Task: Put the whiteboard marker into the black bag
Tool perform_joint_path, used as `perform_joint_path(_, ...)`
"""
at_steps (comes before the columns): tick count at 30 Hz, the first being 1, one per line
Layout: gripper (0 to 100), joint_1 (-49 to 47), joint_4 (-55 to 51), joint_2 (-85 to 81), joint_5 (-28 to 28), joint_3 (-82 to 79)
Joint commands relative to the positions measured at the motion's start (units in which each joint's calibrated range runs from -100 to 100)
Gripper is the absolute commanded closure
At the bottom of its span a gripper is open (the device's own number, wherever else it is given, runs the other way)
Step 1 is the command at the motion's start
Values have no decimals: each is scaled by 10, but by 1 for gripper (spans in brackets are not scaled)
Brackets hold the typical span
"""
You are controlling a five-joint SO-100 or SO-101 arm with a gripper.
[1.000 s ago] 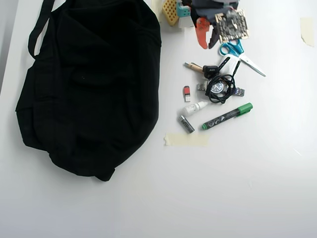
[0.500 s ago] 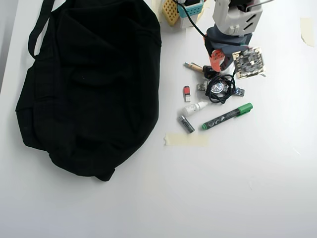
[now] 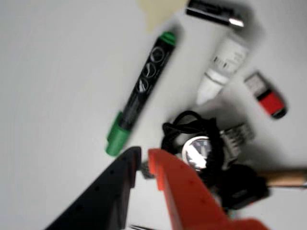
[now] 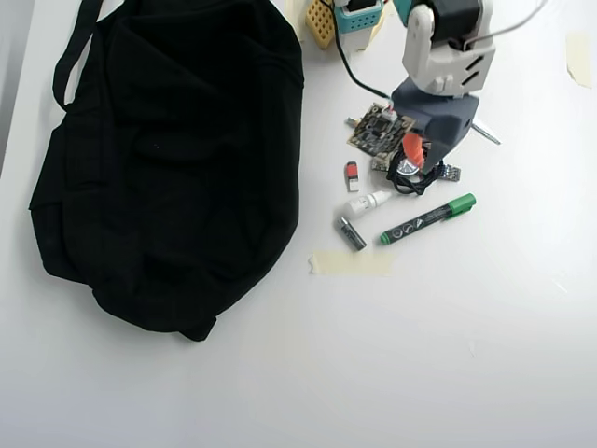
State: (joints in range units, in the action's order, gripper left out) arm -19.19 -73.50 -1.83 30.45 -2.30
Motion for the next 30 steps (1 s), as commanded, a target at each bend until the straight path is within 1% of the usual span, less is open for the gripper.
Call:
perform_joint_path(1,98,-9,17,19,59,18)
perform_joint_path(6,98,-19,17,47,126,22)
perform_joint_path(8,98,-19,17,57,143,22)
perform_joint_path(11,98,-19,32,76,144,24)
perform_joint_path(20,97,-17,148,151,139,24)
perform_joint_path(30,98,-49,202,155,139,15)
